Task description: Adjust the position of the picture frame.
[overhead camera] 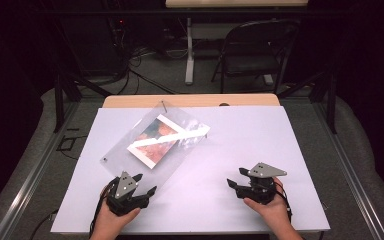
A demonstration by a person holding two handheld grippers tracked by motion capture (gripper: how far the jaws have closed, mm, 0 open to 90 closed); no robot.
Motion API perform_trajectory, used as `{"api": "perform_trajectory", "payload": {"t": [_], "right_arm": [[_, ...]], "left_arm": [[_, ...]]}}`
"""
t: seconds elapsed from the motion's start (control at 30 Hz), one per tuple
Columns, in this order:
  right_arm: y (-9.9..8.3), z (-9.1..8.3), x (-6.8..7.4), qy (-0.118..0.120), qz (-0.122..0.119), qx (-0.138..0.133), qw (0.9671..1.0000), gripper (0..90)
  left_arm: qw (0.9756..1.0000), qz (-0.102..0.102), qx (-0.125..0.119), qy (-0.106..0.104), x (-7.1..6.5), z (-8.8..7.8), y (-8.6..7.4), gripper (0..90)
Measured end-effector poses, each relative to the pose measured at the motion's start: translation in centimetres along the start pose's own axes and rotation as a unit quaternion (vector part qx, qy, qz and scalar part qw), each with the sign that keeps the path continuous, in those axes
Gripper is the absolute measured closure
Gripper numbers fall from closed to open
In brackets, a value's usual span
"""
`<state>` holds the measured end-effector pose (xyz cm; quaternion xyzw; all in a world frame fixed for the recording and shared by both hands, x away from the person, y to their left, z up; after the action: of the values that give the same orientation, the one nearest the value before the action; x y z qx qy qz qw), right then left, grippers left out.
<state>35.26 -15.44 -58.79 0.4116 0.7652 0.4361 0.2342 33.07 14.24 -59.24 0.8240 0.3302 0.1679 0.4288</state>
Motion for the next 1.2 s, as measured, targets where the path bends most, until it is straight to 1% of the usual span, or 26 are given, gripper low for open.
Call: {"api": "perform_trajectory", "payload": {"t": [0.03,0.1,0.13,0.17,0.2,0.23,0.27,0.3,0.37,0.4,0.53,0.57,0.6,0.63,0.67,0.7,0.73,0.77,0.8,0.83,0.87,0.97,1.0,1.13,1.17,1.2], "right_arm": [[0.0,0.0,0.0,0.003,0.000,0.002,1.0000,42.3],[0.0,0.0,-0.1,-0.003,-0.009,-0.001,1.0000,43.5],[0.0,0.0,-0.1,-0.007,-0.013,-0.002,0.9999,43.5],[0.0,0.0,-0.2,-0.010,-0.016,-0.004,0.9998,43.5],[0.0,0.0,-0.2,-0.010,-0.016,-0.004,0.9998,43.5],[0.1,0.1,-0.3,-0.008,-0.018,-0.011,0.9997,43.8],[0.2,0.1,-0.4,-0.007,-0.016,-0.011,0.9998,43.8],[0.3,0.1,-0.4,-0.006,-0.015,-0.013,0.9998,43.8],[0.3,0.2,-0.4,-0.005,-0.015,-0.013,0.9998,43.6],[0.2,0.3,-0.4,-0.008,-0.012,-0.004,0.9999,43.3],[0.4,0.5,-0.2,0.004,-0.002,-0.011,0.9999,44.7],[0.4,0.5,-0.2,0.005,-0.001,-0.009,0.9999,44.7],[0.4,0.5,-0.2,0.005,-0.001,-0.009,0.9999,44.7],[0.4,0.6,-0.2,0.011,-0.002,-0.004,0.9999,45.3],[0.4,0.6,-0.2,0.015,0.002,-0.002,0.9999,45.3],[0.4,0.6,-0.2,0.015,0.002,-0.002,0.9999,45.3],[0.4,0.7,-0.2,0.019,-0.001,0.003,0.9998,45.0],[0.6,0.8,-0.3,0.018,-0.002,0.005,0.9998,45.2],[0.7,0.9,-0.3,0.016,-0.004,0.007,0.9998,45.3],[0.9,0.9,-0.4,0.013,-0.008,0.011,0.9998,46.0],[1.0,1.0,-0.4,0.010,-0.008,0.017,0.9998,47.2],[1.5,1.3,-0.4,0.005,-0.028,0.025,0.9993,49.2],[1.6,1.4,-0.3,0.005,-0.030,0.028,0.9991,49.6],[1.8,2.0,-0.1,0.012,-0.027,0.030,0.9991,50.0],[1.8,2.3,0.0,0.013,-0.030,0.034,0.9989,50.3],[1.9,3.0,0.1,0.017,-0.034,0.039,0.9985,50.8]], "left_arm": [[1.0000,-0.003,-0.002,-0.003,0.0,0.0,0.0,36.9],[0.9999,-0.010,-0.009,-0.011,0.0,0.0,0.2,36.9],[0.9999,-0.010,-0.009,-0.011,0.0,0.0,0.2,36.9],[0.9997,-0.016,-0.014,-0.012,0.1,0.0,0.2,36.9],[0.9997,-0.016,-0.014,-0.012,0.1,0.0,0.2,36.8],[0.9996,-0.019,-0.018,-0.007,0.3,0.0,0.1,36.8],[0.9997,-0.020,-0.014,-0.006,0.3,-0.1,0.0,36.7],[0.9997,-0.017,-0.014,-0.006,0.3,-0.1,-0.1,36.7],[0.9997,-0.018,-0.015,-0.006,0.4,-0.1,-0.2,36.7],[0.9997,-0.016,-0.016,-0.003,0.4,-0.2,-0.2,36.5],[0.9997,-0.015,-0.020,0.002,0.5,-0.4,-0.2,36.2],[0.9995,-0.015,-0.026,0.001,0.5,-0.3,-0.1,36.0],[0.9995,-0.015,-0.026,0.001,0.5,-0.3,-0.1,36.1],[0.9993,-0.016,-0.034,-0.005,0.4,-0.3,0.0,36.2],[0.9992,-0.016,-0.035,-0.004,0.4,-0.4,0.0,36.1],[0.9992,-0.016,-0.035,-0.004,0.4,-0.4,0.0,35.9],[0.9990,-0.018,-0.042,-0.006,0.3,-0.3,0.2,35.3],[0.9988,-0.017,-0.046,-0.005,0.4,-0.3,0.3,34.9],[0.9985,-0.020,-0.050,-0.004,0.5,-0.3,0.4,34.8],[0.9985,-0.020,-0.050,-0.004,0.5,-0.3,0.4,34.8],[0.9981,-0.028,-0.055,-0.005,0.7,-0.5,0.5,34.7],[0.9973,-0.044,-0.059,-0.003,1.0,-0.6,0.7,34.7],[0.9972,-0.046,-0.059,0.003,1.2,-0.7,0.7,34.6],[0.9968,-0.050,-0.063,0.004,1.4,-0.7,0.7,34.6],[0.9966,-0.053,-0.063,0.004,1.4,-0.7,0.8,34.6],[0.9961,-0.061,-0.064,0.004,1.4,-0.7,0.8,34.6]]}}
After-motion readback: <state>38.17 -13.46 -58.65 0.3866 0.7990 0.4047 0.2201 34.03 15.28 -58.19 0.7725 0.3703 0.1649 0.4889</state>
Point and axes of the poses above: each handheld gripper's, and its own axes: z roughly forward along the jaws, y roughly out of its top, x roughly to its left, the point moved 10 cm from there along z, roughly forward along the jaws, and after that the axes turned 7 degrees about -y, right-handed, at the moved point
